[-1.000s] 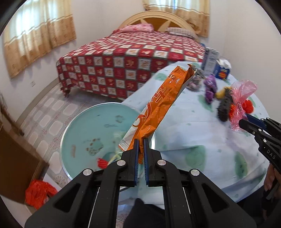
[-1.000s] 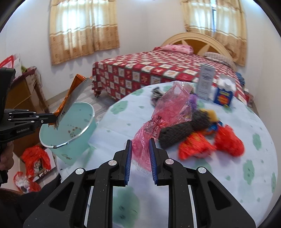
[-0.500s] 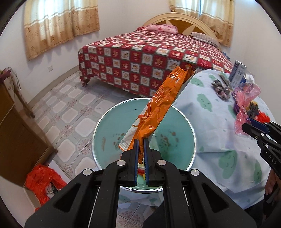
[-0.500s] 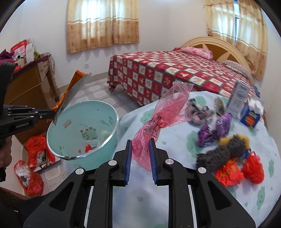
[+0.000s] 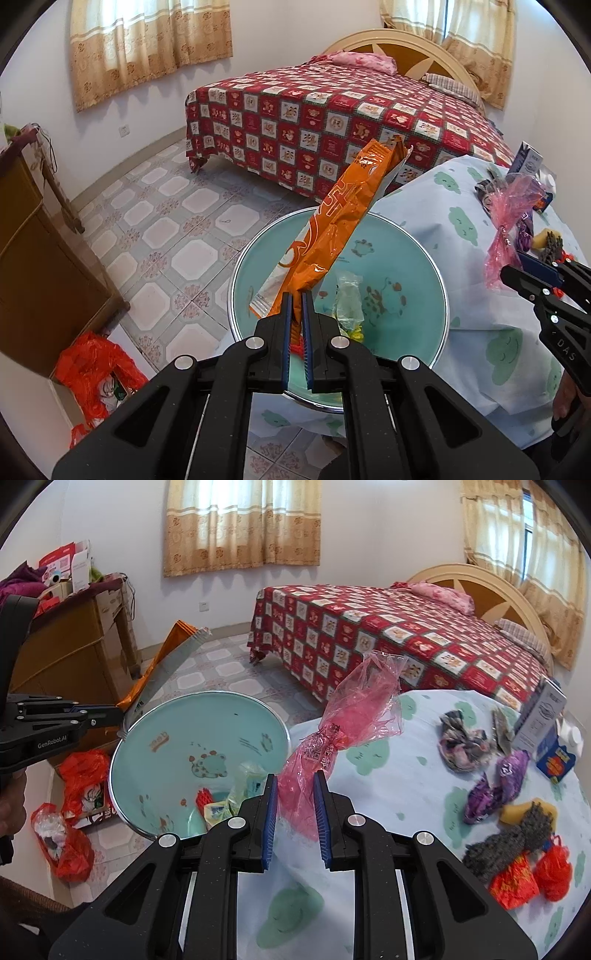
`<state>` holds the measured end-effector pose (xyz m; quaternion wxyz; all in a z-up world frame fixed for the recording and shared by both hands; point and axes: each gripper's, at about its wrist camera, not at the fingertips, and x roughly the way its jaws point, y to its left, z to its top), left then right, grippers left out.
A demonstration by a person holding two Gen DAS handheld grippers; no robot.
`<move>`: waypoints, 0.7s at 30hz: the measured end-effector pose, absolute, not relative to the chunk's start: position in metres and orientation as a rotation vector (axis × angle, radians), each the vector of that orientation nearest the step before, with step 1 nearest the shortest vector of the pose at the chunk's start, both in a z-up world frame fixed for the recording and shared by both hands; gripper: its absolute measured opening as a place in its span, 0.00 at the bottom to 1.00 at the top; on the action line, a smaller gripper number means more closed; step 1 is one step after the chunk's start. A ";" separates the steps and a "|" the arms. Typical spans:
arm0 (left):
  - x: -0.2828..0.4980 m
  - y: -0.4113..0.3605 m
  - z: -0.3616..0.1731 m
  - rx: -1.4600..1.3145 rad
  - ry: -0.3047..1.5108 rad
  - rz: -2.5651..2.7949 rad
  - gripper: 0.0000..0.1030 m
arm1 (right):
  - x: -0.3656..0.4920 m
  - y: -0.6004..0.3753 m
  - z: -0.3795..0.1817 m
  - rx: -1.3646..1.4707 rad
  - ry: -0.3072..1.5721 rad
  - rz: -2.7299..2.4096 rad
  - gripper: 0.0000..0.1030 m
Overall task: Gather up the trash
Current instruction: 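Open the left tool over the bucket while the right tool drops the pink bag in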
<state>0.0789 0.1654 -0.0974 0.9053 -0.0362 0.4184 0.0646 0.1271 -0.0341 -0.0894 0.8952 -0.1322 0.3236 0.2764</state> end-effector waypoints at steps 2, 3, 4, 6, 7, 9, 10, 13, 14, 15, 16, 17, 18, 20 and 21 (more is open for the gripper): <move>0.079 0.167 -0.097 -0.078 0.862 0.135 0.05 | 0.128 -0.027 -0.090 -0.280 0.670 0.583 0.19; 0.078 0.168 -0.096 -0.079 0.860 0.136 0.05 | 0.129 -0.025 -0.090 -0.281 0.670 0.585 0.19; 0.078 0.168 -0.096 -0.080 0.859 0.137 0.05 | 0.129 -0.022 -0.090 -0.283 0.670 0.589 0.19; 0.078 0.169 -0.095 -0.081 0.858 0.139 0.05 | 0.130 -0.018 -0.090 -0.288 0.670 0.596 0.19; 0.078 0.170 -0.095 -0.082 0.858 0.140 0.05 | 0.130 -0.015 -0.090 -0.289 0.670 0.599 0.19; 0.078 0.170 -0.095 -0.081 0.857 0.140 0.05 | 0.131 -0.011 -0.089 -0.291 0.670 0.605 0.19; 0.077 0.171 -0.095 -0.081 0.858 0.140 0.05 | 0.132 -0.008 -0.089 -0.295 0.669 0.609 0.19; 0.078 0.171 -0.095 -0.080 0.858 0.141 0.05 | 0.133 -0.003 -0.089 -0.303 0.669 0.616 0.19; 0.077 0.171 -0.095 -0.082 0.858 0.141 0.05 | 0.133 -0.002 -0.089 -0.305 0.669 0.617 0.19; 0.077 0.173 -0.095 -0.082 0.858 0.141 0.05 | 0.133 -0.001 -0.089 -0.306 0.669 0.618 0.19; 0.077 0.173 -0.095 -0.081 0.857 0.143 0.05 | 0.133 0.000 -0.089 -0.307 0.668 0.619 0.19; 0.077 0.173 -0.095 -0.081 0.857 0.144 0.05 | 0.134 0.001 -0.089 -0.310 0.668 0.620 0.19; 0.077 0.175 -0.095 -0.083 0.857 0.144 0.05 | 0.134 0.002 -0.089 -0.312 0.668 0.621 0.19; 0.076 0.176 -0.095 -0.080 0.855 0.147 0.05 | 0.135 0.005 -0.089 -0.315 0.668 0.623 0.19; 0.076 0.176 -0.096 -0.081 0.856 0.147 0.05 | 0.135 0.006 -0.089 -0.317 0.667 0.624 0.19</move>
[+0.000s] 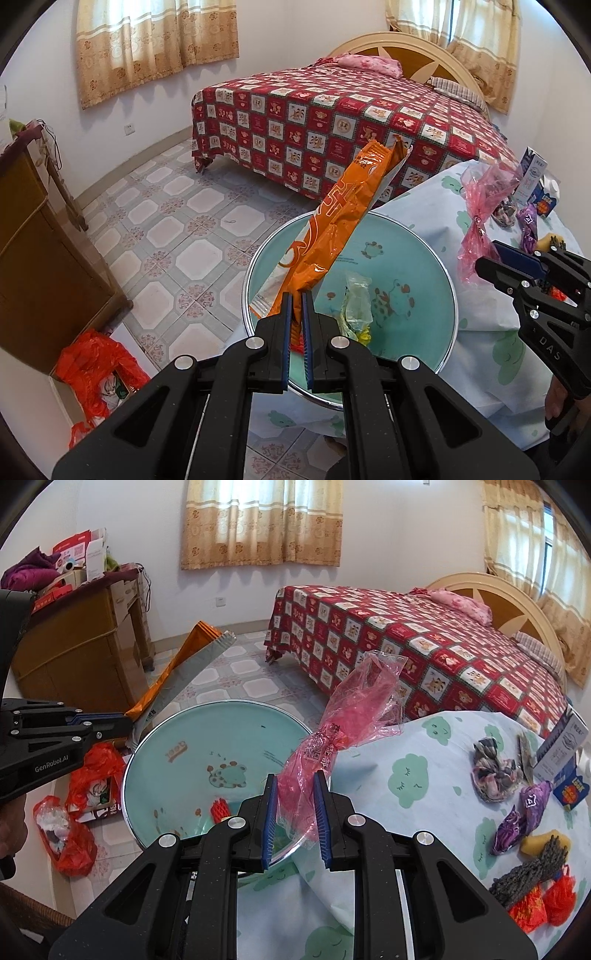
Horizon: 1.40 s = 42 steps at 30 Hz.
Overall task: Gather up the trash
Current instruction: 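Open the left tool over the bucket while the right tool drops the pink bag in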
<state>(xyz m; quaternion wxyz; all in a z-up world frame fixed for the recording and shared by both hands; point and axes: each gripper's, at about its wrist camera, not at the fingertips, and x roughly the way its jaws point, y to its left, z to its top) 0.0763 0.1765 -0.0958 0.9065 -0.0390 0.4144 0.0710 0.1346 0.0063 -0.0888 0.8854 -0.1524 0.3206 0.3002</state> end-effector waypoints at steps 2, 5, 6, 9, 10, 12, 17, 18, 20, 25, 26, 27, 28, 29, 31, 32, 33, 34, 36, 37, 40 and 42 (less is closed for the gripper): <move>0.076 0.177 -0.096 -0.080 0.856 0.147 0.05 | 0.134 0.007 -0.089 -0.320 0.666 0.629 0.19; 0.076 0.177 -0.096 -0.083 0.856 0.147 0.05 | 0.134 0.010 -0.089 -0.322 0.664 0.632 0.19; 0.076 0.178 -0.096 -0.083 0.857 0.146 0.05 | 0.135 0.010 -0.089 -0.323 0.664 0.634 0.19; 0.075 0.179 -0.097 -0.086 0.858 0.146 0.05 | 0.135 0.011 -0.089 -0.325 0.664 0.636 0.19; 0.075 0.179 -0.096 -0.085 0.857 0.146 0.05 | 0.134 0.012 -0.089 -0.326 0.664 0.637 0.19; 0.075 0.179 -0.097 -0.086 0.857 0.146 0.05 | 0.133 0.012 -0.090 -0.328 0.665 0.639 0.19; 0.076 0.179 -0.096 -0.085 0.858 0.146 0.06 | 0.133 0.013 -0.091 -0.329 0.666 0.641 0.19; 0.075 0.179 -0.096 -0.084 0.857 0.147 0.06 | 0.133 0.013 -0.091 -0.329 0.667 0.642 0.19; 0.075 0.180 -0.096 -0.087 0.859 0.144 0.06 | 0.133 0.014 -0.092 -0.330 0.667 0.644 0.19; 0.074 0.178 -0.099 -0.088 0.858 0.142 0.06 | 0.132 0.016 -0.094 -0.336 0.669 0.651 0.20; 0.073 0.179 -0.100 -0.088 0.858 0.140 0.06 | 0.132 0.017 -0.094 -0.338 0.669 0.652 0.20; 0.074 0.177 -0.100 -0.088 0.858 0.141 0.06 | 0.131 0.018 -0.095 -0.339 0.670 0.655 0.20; 0.074 0.177 -0.100 -0.089 0.859 0.140 0.06 | 0.132 0.018 -0.095 -0.340 0.670 0.656 0.20; 0.074 0.177 -0.100 -0.089 0.859 0.140 0.06 | 0.131 0.018 -0.095 -0.342 0.670 0.657 0.20; 0.074 0.177 -0.100 -0.090 0.859 0.140 0.06 | 0.132 0.019 -0.095 -0.342 0.670 0.659 0.20; 0.074 0.176 -0.101 -0.090 0.860 0.138 0.06 | 0.132 0.019 -0.096 -0.343 0.672 0.662 0.20; 0.072 0.175 -0.101 -0.089 0.859 0.136 0.06 | 0.133 0.019 -0.096 -0.343 0.672 0.664 0.20; 0.073 0.173 -0.101 -0.089 0.858 0.136 0.07 | 0.132 0.020 -0.096 -0.343 0.672 0.668 0.21; 0.073 0.168 -0.102 -0.094 0.859 0.125 0.10 | 0.131 0.021 -0.097 -0.341 0.668 0.681 0.26; 0.072 0.166 -0.102 -0.094 0.859 0.119 0.10 | 0.130 0.021 -0.097 -0.340 0.666 0.685 0.32; 0.073 0.160 -0.103 -0.098 0.856 0.106 0.21 | 0.131 0.021 -0.099 -0.341 0.670 0.682 0.38; 0.073 0.157 -0.103 -0.096 0.854 0.105 0.30 | 0.131 0.018 -0.100 -0.333 0.670 0.677 0.40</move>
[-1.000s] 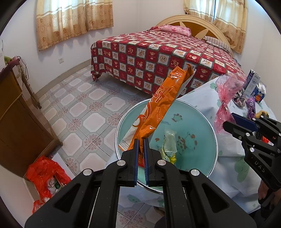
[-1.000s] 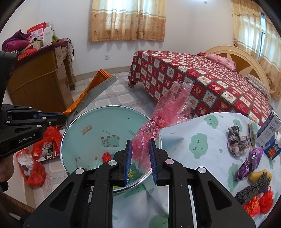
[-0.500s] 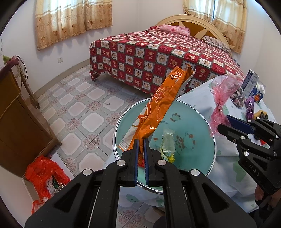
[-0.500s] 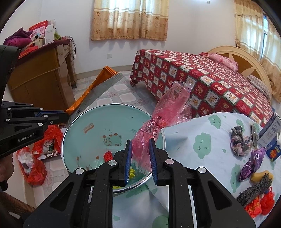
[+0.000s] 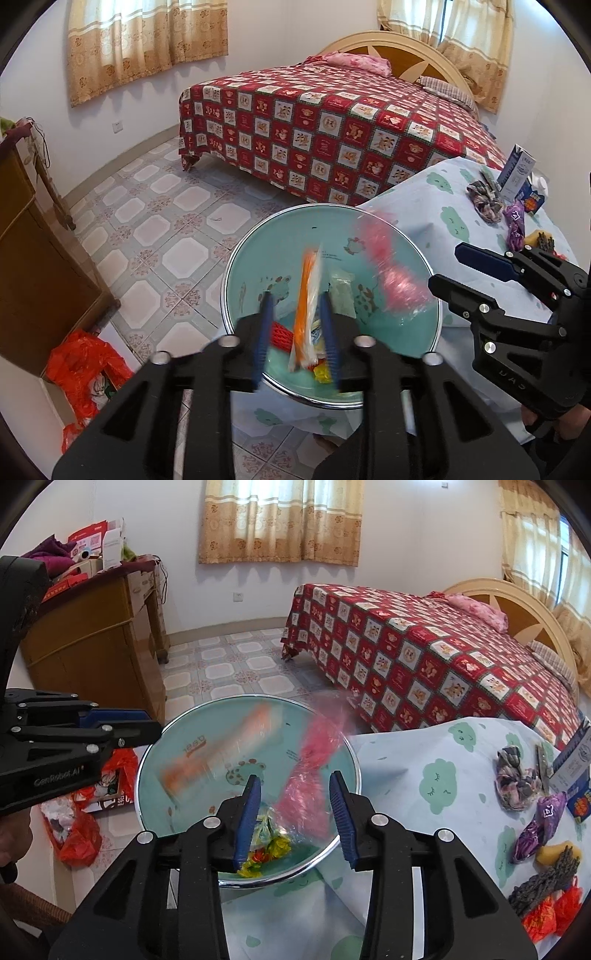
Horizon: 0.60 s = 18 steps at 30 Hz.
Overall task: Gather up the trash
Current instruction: 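Open the left tool over the bucket while the right tool drops the pink bag in, then grasp the black rope bundle with the left tool while the right tool grasps the red bag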
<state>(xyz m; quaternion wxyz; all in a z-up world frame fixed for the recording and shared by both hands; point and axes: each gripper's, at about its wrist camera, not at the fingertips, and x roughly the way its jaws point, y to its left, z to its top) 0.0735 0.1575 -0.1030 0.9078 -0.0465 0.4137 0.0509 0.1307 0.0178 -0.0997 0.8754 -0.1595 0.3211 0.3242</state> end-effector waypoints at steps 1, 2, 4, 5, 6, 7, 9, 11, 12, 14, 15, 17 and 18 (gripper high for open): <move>0.074 0.157 -0.103 -0.097 0.855 0.099 0.31 | 0.131 0.017 -0.100 -0.331 0.670 0.676 0.42; 0.074 0.156 -0.104 -0.096 0.858 0.095 0.33 | 0.131 0.015 -0.099 -0.327 0.668 0.672 0.43; 0.074 0.155 -0.105 -0.092 0.861 0.098 0.39 | 0.129 0.010 -0.098 -0.313 0.665 0.661 0.45; 0.073 0.154 -0.106 -0.093 0.862 0.099 0.41 | 0.129 0.008 -0.097 -0.309 0.664 0.656 0.45; 0.073 0.153 -0.107 -0.090 0.865 0.099 0.42 | 0.128 0.004 -0.097 -0.305 0.661 0.646 0.45; 0.073 0.152 -0.109 -0.087 0.868 0.102 0.44 | 0.126 0.000 -0.096 -0.304 0.659 0.634 0.46; 0.074 0.150 -0.111 -0.083 0.871 0.108 0.51 | 0.121 -0.017 -0.093 -0.292 0.648 0.600 0.46; 0.075 0.145 -0.116 -0.069 0.877 0.103 0.52 | 0.117 -0.039 -0.091 -0.276 0.642 0.553 0.46; 0.075 0.139 -0.119 -0.060 0.887 0.097 0.52 | 0.114 -0.055 -0.089 -0.258 0.638 0.523 0.47; 0.076 0.129 -0.126 -0.044 0.900 0.084 0.53 | 0.112 -0.089 -0.086 -0.219 0.637 0.463 0.48; 0.076 0.122 -0.129 -0.030 0.906 0.075 0.53 | 0.111 -0.111 -0.085 -0.195 0.636 0.419 0.48; 0.077 0.109 -0.132 -0.005 0.913 0.056 0.53 | 0.110 -0.153 -0.084 -0.154 0.638 0.330 0.48; 0.078 0.100 -0.134 0.008 0.915 0.044 0.53 | 0.111 -0.169 -0.083 -0.141 0.638 0.291 0.48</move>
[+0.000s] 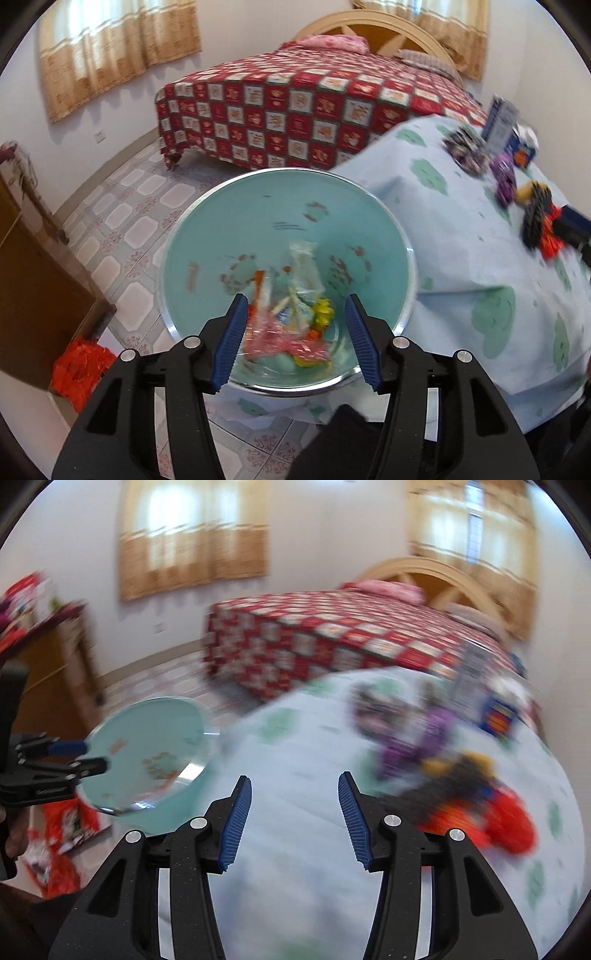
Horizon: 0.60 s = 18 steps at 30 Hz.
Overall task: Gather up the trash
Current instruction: 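Grasp the black rope bundle with the left tool while the right tool grasps the red bag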
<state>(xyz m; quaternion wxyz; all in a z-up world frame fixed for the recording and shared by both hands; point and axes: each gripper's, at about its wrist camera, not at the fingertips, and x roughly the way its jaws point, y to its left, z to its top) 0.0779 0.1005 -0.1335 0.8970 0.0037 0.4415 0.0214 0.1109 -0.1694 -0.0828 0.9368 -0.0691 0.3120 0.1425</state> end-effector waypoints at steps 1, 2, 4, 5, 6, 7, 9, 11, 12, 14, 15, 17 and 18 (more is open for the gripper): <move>0.079 0.092 -0.134 0.020 0.914 0.031 0.53 | 0.112 -0.185 -0.083 -0.128 0.638 0.253 0.48; 0.080 0.085 -0.134 0.030 0.912 0.021 0.53 | 0.113 -0.206 -0.082 -0.110 0.638 0.199 0.48; 0.085 0.066 -0.132 0.050 0.898 0.001 0.53 | 0.114 -0.242 -0.082 -0.074 0.631 0.101 0.48; 0.087 0.060 -0.131 0.057 0.892 -0.006 0.53 | 0.115 -0.258 -0.082 -0.061 0.634 0.065 0.48; 0.091 0.048 -0.131 0.070 0.884 -0.013 0.53 | 0.119 -0.272 -0.083 -0.057 0.641 0.032 0.48; 0.095 0.041 -0.130 0.073 0.880 -0.019 0.53 | 0.122 -0.280 -0.084 -0.057 0.644 0.015 0.48; 0.103 0.026 -0.129 0.081 0.870 -0.032 0.53 | 0.133 -0.297 -0.089 -0.051 0.664 -0.009 0.48; 0.113 0.014 -0.127 0.095 0.851 -0.025 0.53 | 0.144 -0.308 -0.095 -0.027 0.691 0.003 0.48; 0.119 0.008 -0.126 0.092 0.845 -0.020 0.53 | 0.150 -0.312 -0.099 -0.007 0.713 0.019 0.48; 0.125 0.003 -0.124 0.079 0.842 -0.019 0.53 | 0.163 -0.321 -0.108 0.020 0.764 0.044 0.48; 0.129 -0.001 -0.123 0.074 0.843 -0.022 0.53 | 0.169 -0.324 -0.111 0.036 0.781 0.053 0.48; 0.133 -0.005 -0.123 0.074 0.845 -0.027 0.53 | 0.174 -0.328 -0.118 0.051 0.816 0.065 0.33; 0.134 -0.009 -0.121 0.076 0.845 -0.036 0.53 | 0.171 -0.331 -0.119 0.068 0.814 0.072 0.25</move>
